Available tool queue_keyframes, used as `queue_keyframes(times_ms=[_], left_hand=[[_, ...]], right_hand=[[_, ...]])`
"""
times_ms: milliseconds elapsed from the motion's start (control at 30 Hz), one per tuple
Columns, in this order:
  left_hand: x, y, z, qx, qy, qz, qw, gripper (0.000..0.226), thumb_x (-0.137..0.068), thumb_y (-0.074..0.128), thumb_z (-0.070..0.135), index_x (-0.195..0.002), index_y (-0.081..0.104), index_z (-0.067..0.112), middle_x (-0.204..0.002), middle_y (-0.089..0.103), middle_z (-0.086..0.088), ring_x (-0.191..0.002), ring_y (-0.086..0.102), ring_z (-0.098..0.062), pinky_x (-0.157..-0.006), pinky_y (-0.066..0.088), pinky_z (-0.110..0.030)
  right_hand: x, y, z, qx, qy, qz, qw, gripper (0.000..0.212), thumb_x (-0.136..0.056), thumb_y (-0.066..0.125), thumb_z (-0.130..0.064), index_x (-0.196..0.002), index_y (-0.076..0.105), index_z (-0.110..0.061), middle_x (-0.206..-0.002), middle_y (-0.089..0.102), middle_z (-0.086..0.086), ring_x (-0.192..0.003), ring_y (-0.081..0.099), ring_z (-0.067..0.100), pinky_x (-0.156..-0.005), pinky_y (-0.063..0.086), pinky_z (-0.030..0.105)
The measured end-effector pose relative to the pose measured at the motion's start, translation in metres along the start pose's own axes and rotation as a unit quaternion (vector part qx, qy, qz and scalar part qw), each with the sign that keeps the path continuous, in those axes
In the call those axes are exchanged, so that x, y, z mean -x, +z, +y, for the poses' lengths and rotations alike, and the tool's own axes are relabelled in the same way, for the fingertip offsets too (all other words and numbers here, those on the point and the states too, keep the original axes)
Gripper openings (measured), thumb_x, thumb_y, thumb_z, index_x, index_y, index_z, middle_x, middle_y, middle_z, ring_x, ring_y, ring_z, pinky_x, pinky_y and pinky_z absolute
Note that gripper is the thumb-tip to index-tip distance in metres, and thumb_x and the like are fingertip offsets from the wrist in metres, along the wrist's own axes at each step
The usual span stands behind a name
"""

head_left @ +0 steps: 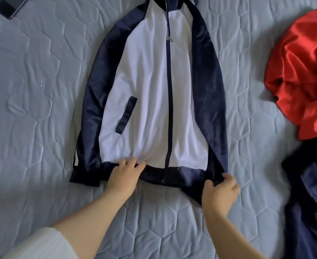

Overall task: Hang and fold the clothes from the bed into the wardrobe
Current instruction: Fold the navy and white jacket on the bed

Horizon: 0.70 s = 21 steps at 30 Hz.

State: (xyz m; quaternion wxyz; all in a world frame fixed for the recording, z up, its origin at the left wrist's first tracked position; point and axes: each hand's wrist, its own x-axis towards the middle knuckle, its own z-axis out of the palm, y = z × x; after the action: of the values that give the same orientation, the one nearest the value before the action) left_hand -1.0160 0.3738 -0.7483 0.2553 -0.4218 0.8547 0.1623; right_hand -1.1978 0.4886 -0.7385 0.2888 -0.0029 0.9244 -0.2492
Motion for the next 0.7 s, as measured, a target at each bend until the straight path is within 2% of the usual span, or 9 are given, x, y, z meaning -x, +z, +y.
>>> queue_keyframes(times_ms=[67, 133, 267, 333, 400, 467, 533, 633, 700], left_hand=[[-0.007, 0.003, 0.008, 0.038, -0.039, -0.074, 0.996, 0.06, -0.083, 0.048, 0.001, -0.138, 0.032, 0.019, -0.133, 0.037, -0.006, -0.114, 0.041, -0.028, -0.077, 0.041, -0.029], [-0.013, -0.003, 0.023, 0.086, -0.079, -0.094, 0.989, 0.048, -0.089, 0.045, 0.012, -0.136, 0.034, 0.017, -0.134, 0.038, -0.005, -0.117, 0.041, -0.027, -0.084, 0.042, -0.03], [-0.01, -0.012, 0.052, 0.16, -0.079, 0.025, 0.984, 0.039, -0.093, 0.041, 0.02, -0.132, 0.042, 0.018, -0.128, 0.049, -0.002, -0.112, 0.046, -0.023, -0.085, 0.042, -0.031], [-0.008, -0.018, 0.071, 0.257, -0.06, 0.094, 0.96, 0.038, -0.095, 0.044, 0.027, -0.132, 0.041, 0.02, -0.129, 0.049, 0.001, -0.114, 0.046, -0.019, -0.086, 0.04, -0.026], [-0.012, -0.027, 0.095, 0.384, -0.057, 0.076, 0.918, 0.051, -0.093, 0.05, 0.034, -0.138, 0.033, 0.021, -0.139, 0.037, 0.006, -0.119, 0.04, -0.01, -0.085, 0.034, -0.016], [-0.018, -0.036, 0.118, 0.467, -0.064, 0.035, 0.881, 0.068, -0.089, 0.057, 0.038, -0.144, 0.019, 0.028, -0.144, 0.021, 0.013, -0.112, 0.035, 0.001, -0.077, 0.032, -0.009], [-0.024, -0.042, 0.131, 0.452, -0.081, 0.026, 0.888, 0.074, -0.087, 0.059, 0.034, -0.144, 0.012, 0.035, -0.147, 0.012, 0.015, -0.103, 0.041, 0.0, -0.073, 0.039, -0.013], [-0.033, -0.052, 0.137, 0.386, -0.129, 0.038, 0.913, 0.067, -0.09, 0.054, 0.022, -0.144, 0.017, 0.033, -0.154, 0.008, 0.006, -0.12, 0.044, -0.016, -0.089, 0.045, -0.031], [-0.035, -0.062, 0.14, 0.404, -0.143, 0.053, 0.902, 0.06, -0.091, 0.051, 0.018, -0.143, 0.023, 0.028, -0.152, 0.017, 0.003, -0.123, 0.042, -0.019, -0.091, 0.042, -0.029]], right_hand=[[-0.011, -0.002, 0.003, -0.02, 0.109, -0.042, 0.993, 0.055, -0.086, 0.058, -0.01, -0.136, 0.034, -0.008, -0.137, 0.036, 0.018, -0.115, 0.045, 0.038, -0.094, 0.04, 0.046], [-0.02, -0.003, 0.007, -0.016, 0.138, -0.105, 0.985, 0.042, -0.088, 0.058, -0.016, -0.126, 0.044, -0.005, -0.121, 0.053, 0.018, -0.106, 0.053, 0.037, -0.089, 0.044, 0.043], [-0.023, -0.01, 0.002, -0.005, 0.078, -0.116, 0.99, 0.01, -0.091, 0.05, -0.019, -0.091, 0.057, -0.012, -0.076, 0.057, 0.001, -0.079, 0.055, 0.026, -0.068, 0.04, 0.033], [-0.02, -0.014, -0.005, -0.026, 0.07, -0.12, 0.99, 0.011, -0.09, 0.049, -0.019, -0.08, 0.053, -0.017, -0.073, 0.056, 0.0, -0.076, 0.054, 0.024, -0.064, 0.038, 0.03], [-0.016, -0.018, -0.012, -0.059, 0.079, -0.143, 0.985, 0.015, -0.089, 0.05, -0.017, -0.074, 0.051, -0.017, -0.073, 0.057, 0.003, -0.068, 0.054, 0.02, -0.056, 0.037, 0.028], [-0.016, -0.023, -0.016, -0.108, 0.096, -0.182, 0.973, 0.012, -0.086, 0.052, -0.012, -0.074, 0.054, -0.011, -0.073, 0.058, 0.006, -0.066, 0.054, 0.019, -0.056, 0.04, 0.027], [-0.019, -0.031, -0.018, -0.156, 0.109, -0.198, 0.962, 0.009, -0.084, 0.053, -0.01, -0.074, 0.053, -0.009, -0.071, 0.055, 0.007, -0.066, 0.052, 0.02, -0.059, 0.042, 0.03], [-0.029, -0.048, -0.025, -0.173, 0.096, -0.149, 0.969, 0.01, -0.081, 0.052, -0.007, -0.074, 0.048, -0.013, -0.069, 0.052, 0.004, -0.064, 0.05, 0.02, -0.061, 0.043, 0.03], [-0.037, -0.062, -0.037, -0.172, 0.09, -0.097, 0.976, 0.013, -0.081, 0.049, -0.006, -0.074, 0.043, -0.014, -0.07, 0.048, 0.002, -0.061, 0.044, 0.017, -0.056, 0.039, 0.028]])
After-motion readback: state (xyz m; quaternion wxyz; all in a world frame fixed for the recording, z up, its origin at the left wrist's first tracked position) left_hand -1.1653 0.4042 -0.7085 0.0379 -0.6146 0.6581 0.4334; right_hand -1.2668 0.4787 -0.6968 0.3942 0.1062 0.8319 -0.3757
